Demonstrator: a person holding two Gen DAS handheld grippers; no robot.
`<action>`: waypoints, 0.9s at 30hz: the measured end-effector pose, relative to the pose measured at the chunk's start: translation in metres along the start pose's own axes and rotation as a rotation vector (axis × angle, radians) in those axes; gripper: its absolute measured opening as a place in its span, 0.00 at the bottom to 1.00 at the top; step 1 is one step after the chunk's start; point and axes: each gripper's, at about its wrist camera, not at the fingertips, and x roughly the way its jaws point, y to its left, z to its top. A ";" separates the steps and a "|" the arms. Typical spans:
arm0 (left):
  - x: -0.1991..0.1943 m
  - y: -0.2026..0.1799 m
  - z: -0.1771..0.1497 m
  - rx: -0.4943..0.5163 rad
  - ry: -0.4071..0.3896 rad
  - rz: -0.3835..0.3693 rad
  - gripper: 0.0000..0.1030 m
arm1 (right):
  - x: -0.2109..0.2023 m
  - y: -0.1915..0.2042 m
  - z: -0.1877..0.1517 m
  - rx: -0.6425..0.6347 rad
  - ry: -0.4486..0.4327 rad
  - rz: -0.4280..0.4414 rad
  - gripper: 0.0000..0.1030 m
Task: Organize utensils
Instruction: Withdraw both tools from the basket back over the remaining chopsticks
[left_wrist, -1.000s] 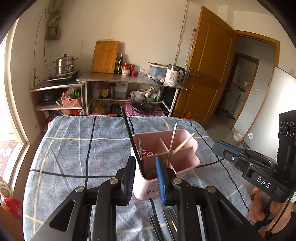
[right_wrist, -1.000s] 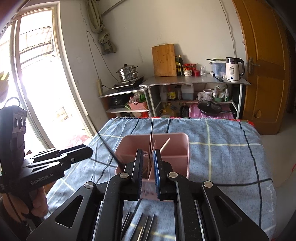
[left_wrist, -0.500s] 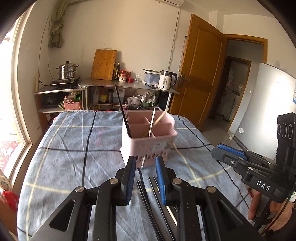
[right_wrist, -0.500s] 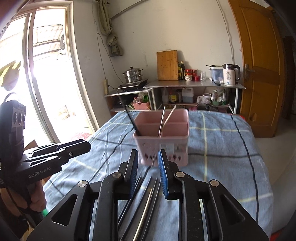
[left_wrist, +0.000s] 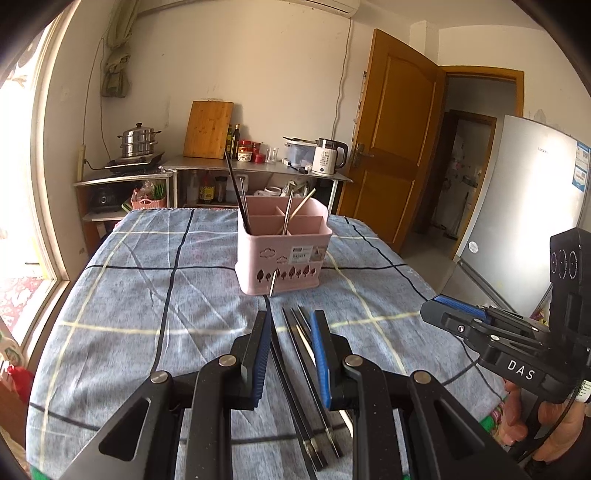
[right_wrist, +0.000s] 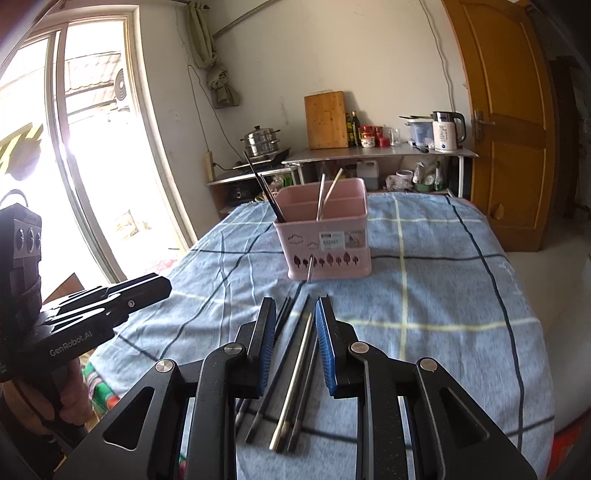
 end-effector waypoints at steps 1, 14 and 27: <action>-0.001 -0.001 -0.004 0.003 0.003 0.003 0.21 | -0.001 0.000 -0.003 0.003 0.003 -0.001 0.23; -0.008 0.001 -0.029 -0.016 0.020 0.021 0.21 | -0.011 0.001 -0.023 0.014 0.016 -0.013 0.23; 0.007 0.005 -0.042 -0.019 0.050 0.065 0.21 | 0.001 0.005 -0.035 -0.010 0.056 -0.037 0.23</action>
